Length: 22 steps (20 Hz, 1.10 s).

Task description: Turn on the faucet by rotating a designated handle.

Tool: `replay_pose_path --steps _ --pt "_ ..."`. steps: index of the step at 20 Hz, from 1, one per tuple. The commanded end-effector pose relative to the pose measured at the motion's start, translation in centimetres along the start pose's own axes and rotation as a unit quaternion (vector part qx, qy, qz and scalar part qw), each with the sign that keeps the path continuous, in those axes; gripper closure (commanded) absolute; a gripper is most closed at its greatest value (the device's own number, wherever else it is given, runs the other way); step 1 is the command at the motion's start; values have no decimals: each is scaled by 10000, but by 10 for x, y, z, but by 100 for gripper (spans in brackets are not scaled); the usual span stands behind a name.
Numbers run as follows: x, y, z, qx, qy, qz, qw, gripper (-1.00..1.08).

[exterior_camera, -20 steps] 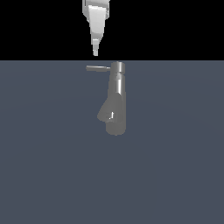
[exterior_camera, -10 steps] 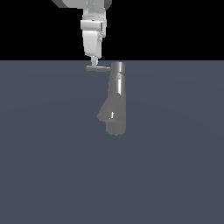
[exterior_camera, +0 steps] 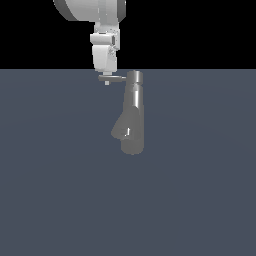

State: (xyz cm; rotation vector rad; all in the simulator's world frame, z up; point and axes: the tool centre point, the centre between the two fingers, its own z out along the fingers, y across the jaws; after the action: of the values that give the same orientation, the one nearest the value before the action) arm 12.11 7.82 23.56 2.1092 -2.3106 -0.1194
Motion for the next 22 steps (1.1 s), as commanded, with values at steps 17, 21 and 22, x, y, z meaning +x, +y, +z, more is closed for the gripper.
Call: replay_pose_path --steps 17,21,22 --pt "-2 36 -15 2 1 8 10000 108" --pt "-2 48 -19 3 1 11 10000 108" --pt "-2 51 -21 3 1 11 10000 108"
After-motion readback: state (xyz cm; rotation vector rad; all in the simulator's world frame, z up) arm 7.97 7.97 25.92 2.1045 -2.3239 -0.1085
